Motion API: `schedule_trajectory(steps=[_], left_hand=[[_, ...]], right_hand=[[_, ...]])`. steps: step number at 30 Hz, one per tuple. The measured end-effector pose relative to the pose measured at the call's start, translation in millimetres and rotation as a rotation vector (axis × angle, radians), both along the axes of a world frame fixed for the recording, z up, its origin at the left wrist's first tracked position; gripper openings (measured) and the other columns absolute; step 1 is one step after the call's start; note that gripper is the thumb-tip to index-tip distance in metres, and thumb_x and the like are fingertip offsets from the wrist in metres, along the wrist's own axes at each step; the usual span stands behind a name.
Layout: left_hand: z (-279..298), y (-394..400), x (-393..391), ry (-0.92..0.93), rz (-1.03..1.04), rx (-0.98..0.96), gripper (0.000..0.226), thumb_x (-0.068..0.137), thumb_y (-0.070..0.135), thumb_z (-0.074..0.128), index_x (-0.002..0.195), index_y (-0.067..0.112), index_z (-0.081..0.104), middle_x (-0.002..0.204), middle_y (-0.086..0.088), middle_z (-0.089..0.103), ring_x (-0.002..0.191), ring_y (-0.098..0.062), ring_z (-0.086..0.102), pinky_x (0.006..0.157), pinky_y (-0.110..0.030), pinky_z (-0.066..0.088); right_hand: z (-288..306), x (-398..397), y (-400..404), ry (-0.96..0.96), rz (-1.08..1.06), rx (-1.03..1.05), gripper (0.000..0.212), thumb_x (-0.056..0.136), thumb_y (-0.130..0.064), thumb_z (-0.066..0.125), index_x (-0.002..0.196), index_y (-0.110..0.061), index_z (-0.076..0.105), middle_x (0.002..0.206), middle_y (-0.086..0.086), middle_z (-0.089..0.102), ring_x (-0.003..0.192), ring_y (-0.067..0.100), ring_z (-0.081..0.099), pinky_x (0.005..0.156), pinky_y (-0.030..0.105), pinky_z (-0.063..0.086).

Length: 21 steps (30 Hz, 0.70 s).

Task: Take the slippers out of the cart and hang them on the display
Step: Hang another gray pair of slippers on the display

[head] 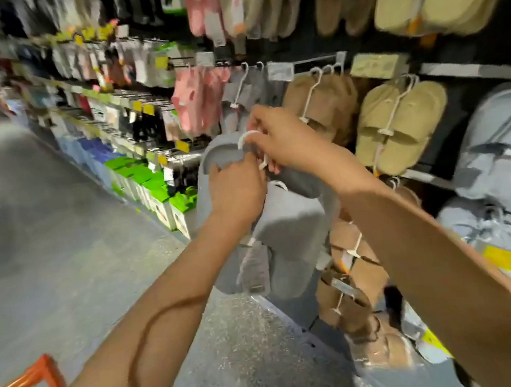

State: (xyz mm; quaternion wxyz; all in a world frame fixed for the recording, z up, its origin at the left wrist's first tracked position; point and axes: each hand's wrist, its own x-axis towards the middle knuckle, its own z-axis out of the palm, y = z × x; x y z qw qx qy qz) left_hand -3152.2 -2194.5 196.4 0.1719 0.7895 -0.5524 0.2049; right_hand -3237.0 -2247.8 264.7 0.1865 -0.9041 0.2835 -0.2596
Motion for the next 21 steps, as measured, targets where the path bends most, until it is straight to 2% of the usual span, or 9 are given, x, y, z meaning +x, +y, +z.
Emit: schedule_trajectory(steps=[2,4,7,10,12,14,16,18,21], left_hand=[[3,-28,-46,0.006,-0.094,0.034,0.038,0.100,0.026,0.032,0.132,0.009,0.041,0.104,-0.016,0.066,0.098,-0.033,0.060,0.093,-0.038,0.034],[6,-53,-93,-0.015,-0.152,0.058,0.039,0.100,0.024,0.034,0.137,0.010,0.036,0.103,-0.015,0.066,0.098,-0.033,0.060,0.095,-0.037,0.032],[10,-78,-160,0.007,-0.261,0.064,0.043,0.097,0.020,0.037,0.139,0.010,0.033,0.105,-0.014,0.066,0.099,-0.032,0.059,0.092,-0.038,0.034],[8,-95,-221,0.044,-0.355,0.112,0.046,0.097,0.013,0.035,0.142,0.007,0.029,0.109,-0.013,0.065,0.101,-0.031,0.058,0.093,-0.037,0.034],[3,-104,-257,0.054,-0.394,0.139,0.045,0.097,0.012,0.034,0.141,0.007,0.030,0.111,-0.012,0.064,0.104,-0.030,0.058,0.092,-0.037,0.035],[-1,-113,-291,0.065,-0.442,0.166,0.040,0.097,0.012,0.035,0.137,0.008,0.034,0.112,-0.012,0.063,0.105,-0.030,0.057,0.093,-0.037,0.035],[-6,-123,-324,0.069,-0.494,0.191,0.034,0.097,0.013,0.036,0.131,0.011,0.039,0.111,-0.010,0.064,0.105,-0.029,0.058,0.096,-0.037,0.033],[-9,-133,-356,0.053,-0.545,0.211,0.035,0.096,0.013,0.038,0.130,0.011,0.040,0.112,-0.009,0.064,0.107,-0.029,0.057,0.099,-0.038,0.032],[-14,-147,-397,0.074,-0.622,0.203,0.032,0.094,0.011,0.040,0.126,0.010,0.044,0.113,-0.011,0.064,0.108,-0.029,0.058,0.095,-0.037,0.035]], right_hand=[[1,-50,-18,-0.018,-0.114,-0.022,0.009,0.092,-0.015,0.052,0.090,-0.007,0.048,0.085,0.018,0.061,0.062,0.023,0.049,0.063,0.034,0.044],[1,-98,-34,-0.006,-0.203,-0.035,0.008,0.093,-0.013,0.050,0.088,-0.008,0.046,0.087,0.017,0.061,0.063,0.020,0.050,0.058,0.024,0.040],[-2,-165,-50,-0.023,-0.332,-0.026,0.007,0.094,-0.013,0.047,0.090,-0.010,0.043,0.086,0.017,0.058,0.075,0.026,0.052,0.064,0.033,0.036],[-11,-224,-60,-0.075,-0.471,-0.066,0.012,0.095,-0.012,0.044,0.095,-0.002,0.050,0.081,0.012,0.052,0.075,0.025,0.049,0.060,0.030,0.027],[-21,-258,-67,-0.108,-0.596,-0.076,0.019,0.094,-0.012,0.043,0.094,0.003,0.055,0.090,0.018,0.060,0.084,0.030,0.054,0.064,0.034,0.030],[-32,-291,-75,-0.155,-0.683,-0.053,0.019,0.094,-0.012,0.042,0.083,-0.003,0.056,0.095,0.023,0.063,0.090,0.035,0.056,0.065,0.035,0.032],[-41,-323,-81,-0.229,-0.744,-0.033,0.023,0.094,-0.013,0.042,0.072,-0.011,0.048,0.087,0.021,0.063,0.085,0.034,0.057,0.062,0.033,0.031],[-48,-354,-85,-0.336,-0.784,-0.009,0.024,0.094,-0.012,0.042,0.070,-0.011,0.046,0.072,0.012,0.058,0.074,0.031,0.054,0.060,0.035,0.032],[-58,-392,-91,-0.447,-0.829,0.000,0.025,0.094,-0.012,0.044,0.069,-0.012,0.044,0.059,-0.004,0.044,0.061,0.019,0.043,0.055,0.030,0.022]])
